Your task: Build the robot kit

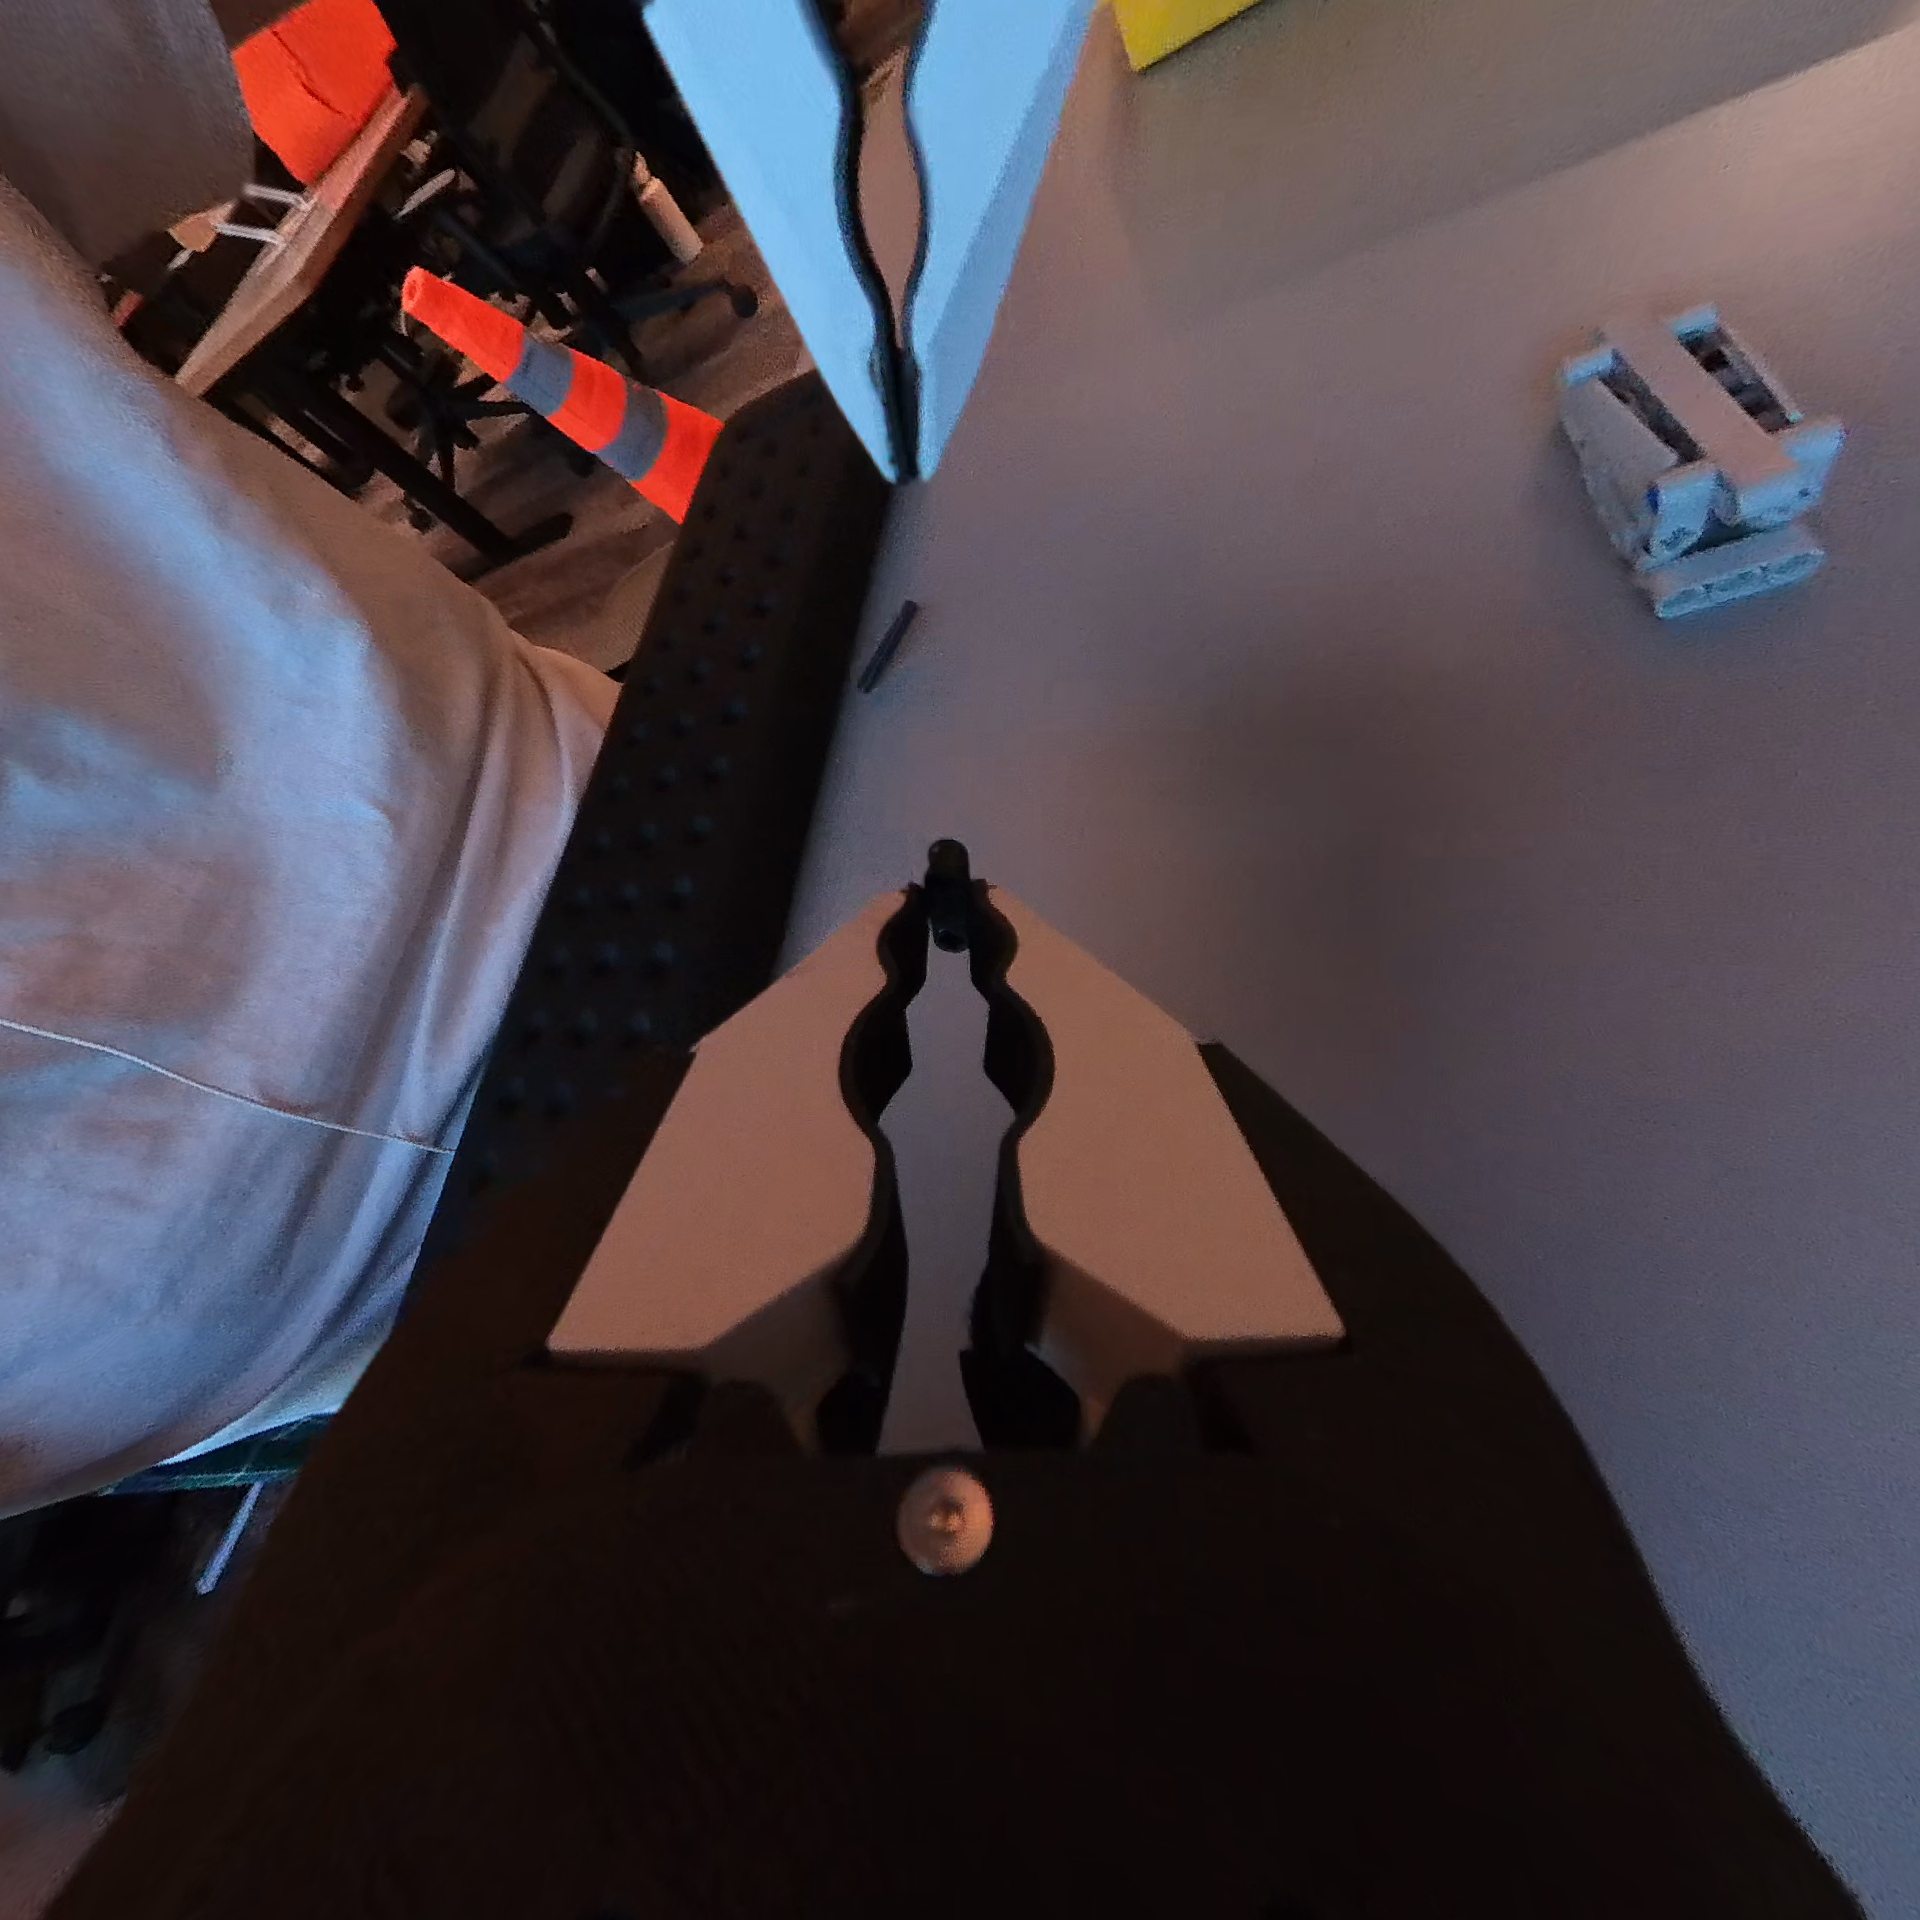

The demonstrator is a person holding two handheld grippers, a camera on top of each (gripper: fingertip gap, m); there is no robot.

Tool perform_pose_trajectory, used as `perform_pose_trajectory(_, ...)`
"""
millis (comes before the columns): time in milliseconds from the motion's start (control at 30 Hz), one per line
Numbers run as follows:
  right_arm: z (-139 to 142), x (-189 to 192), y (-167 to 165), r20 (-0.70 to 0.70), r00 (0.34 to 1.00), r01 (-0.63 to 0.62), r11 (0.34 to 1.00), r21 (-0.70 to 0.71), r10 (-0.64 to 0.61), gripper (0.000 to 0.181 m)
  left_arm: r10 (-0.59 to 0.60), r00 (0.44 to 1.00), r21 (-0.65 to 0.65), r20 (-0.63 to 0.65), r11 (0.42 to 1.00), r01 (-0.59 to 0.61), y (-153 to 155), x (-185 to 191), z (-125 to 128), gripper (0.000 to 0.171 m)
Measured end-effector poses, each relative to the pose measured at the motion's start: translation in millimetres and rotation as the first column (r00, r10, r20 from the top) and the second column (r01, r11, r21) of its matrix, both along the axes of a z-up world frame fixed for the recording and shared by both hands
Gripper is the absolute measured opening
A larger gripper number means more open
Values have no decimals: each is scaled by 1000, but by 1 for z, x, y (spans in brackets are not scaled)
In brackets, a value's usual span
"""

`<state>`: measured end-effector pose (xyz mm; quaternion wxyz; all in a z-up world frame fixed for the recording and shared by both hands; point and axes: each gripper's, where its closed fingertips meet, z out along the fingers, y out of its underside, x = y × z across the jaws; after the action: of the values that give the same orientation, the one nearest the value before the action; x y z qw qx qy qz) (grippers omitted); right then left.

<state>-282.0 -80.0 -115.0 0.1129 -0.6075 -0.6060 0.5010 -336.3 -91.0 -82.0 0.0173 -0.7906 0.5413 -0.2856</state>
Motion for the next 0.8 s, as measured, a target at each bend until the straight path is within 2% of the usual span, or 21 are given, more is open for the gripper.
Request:
perform_pose_trajectory(67, -1, 1, 3, 4, 1000, 8, 1000, -4, -8, 7, -4, 999, 90, -52, 996, 8, -13, -24, -15, 4)
perform_pose_trajectory(133, -2, 1, 4, 3, 1000, 6, 1000, 8, -6, 7, 1, 995, 256, -103, 966, 26, -15, -50, -29, 12)
perform_pose_trajectory(200, -3, 0, 4, 13, 1000, 5, 1000, 16, -6, 7, 23, 993, 363, -114, 931, 20, -19, -68, -40, 9)
perform_pose_trajectory(300, -4, -2, 2, 8, 1000, -4, 1000, 11, 4, 7, -14, 998, 367, -61, 930, 35, -41, -67, -52, 25)
perform_pose_trajectory(433, -7, -4, 0, 17, 1000, -7, 1000, 8, 7, 7, -149, 989, 390, 0, 911, 138, -53, -50, -58, 30)
perform_pose_trajectory(567, -7, -3, 1, 23, 1000, 7, 1000, 21, -8, 7, -297, 951, 385, -86, 871, 307, -55, -47, -74, 25)
perform_pose_trajectory(667, -3, -2, 3, 13, 1000, 12, 999, 31, -12, 7, -389, 902, 389, -188, 814, 432, -53, -50, -82, 20)
perform_pose_trajectory(800, -3, 0, 5, 15, 1000, 15, 999, 34, -16, 7, -464, 855, 406, -231, 753, 518, -58, -47, -82, 15)
